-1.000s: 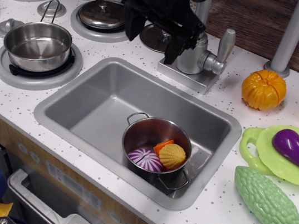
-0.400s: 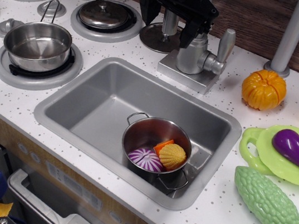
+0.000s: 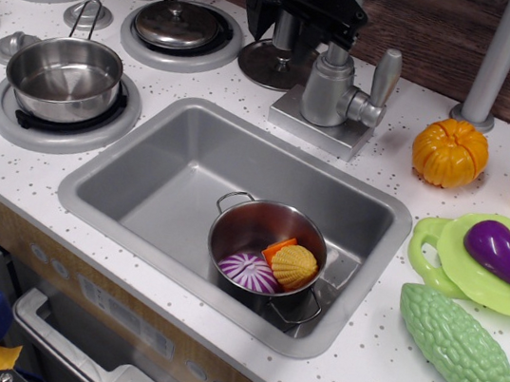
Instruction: Turn faucet front to left
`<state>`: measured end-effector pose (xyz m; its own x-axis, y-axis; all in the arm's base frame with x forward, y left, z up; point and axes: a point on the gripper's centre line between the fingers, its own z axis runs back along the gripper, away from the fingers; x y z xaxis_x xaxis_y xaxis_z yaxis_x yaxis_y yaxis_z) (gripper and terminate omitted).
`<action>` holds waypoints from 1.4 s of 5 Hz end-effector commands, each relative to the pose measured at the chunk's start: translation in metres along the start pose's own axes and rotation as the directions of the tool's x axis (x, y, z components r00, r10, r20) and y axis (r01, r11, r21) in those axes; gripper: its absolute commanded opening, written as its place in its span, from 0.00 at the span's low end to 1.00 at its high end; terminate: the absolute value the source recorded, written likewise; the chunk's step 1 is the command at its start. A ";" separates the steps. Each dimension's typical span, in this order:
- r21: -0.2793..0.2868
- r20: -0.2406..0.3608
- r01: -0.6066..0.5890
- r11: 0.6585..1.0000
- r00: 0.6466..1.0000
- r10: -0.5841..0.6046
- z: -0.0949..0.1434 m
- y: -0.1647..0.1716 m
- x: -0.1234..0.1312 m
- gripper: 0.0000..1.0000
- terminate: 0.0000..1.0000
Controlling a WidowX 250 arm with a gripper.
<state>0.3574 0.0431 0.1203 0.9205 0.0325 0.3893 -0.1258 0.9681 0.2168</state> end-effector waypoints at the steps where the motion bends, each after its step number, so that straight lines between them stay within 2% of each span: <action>1: -0.005 0.054 0.043 0.999 0.998 -0.043 0.006 0.019 0.014 0.00 0.00; 2: -0.024 0.063 0.078 0.997 0.995 -0.076 -0.004 0.039 0.014 0.00 0.00; 4: -0.054 0.099 0.125 0.991 0.988 -0.119 -0.020 0.062 0.030 0.00 0.00; 6: -0.042 0.162 0.148 0.988 0.977 -0.140 -0.039 0.074 0.053 0.00 0.00; 7: -0.035 0.195 0.140 0.989 0.972 -0.131 -0.045 0.076 0.060 0.00 1.00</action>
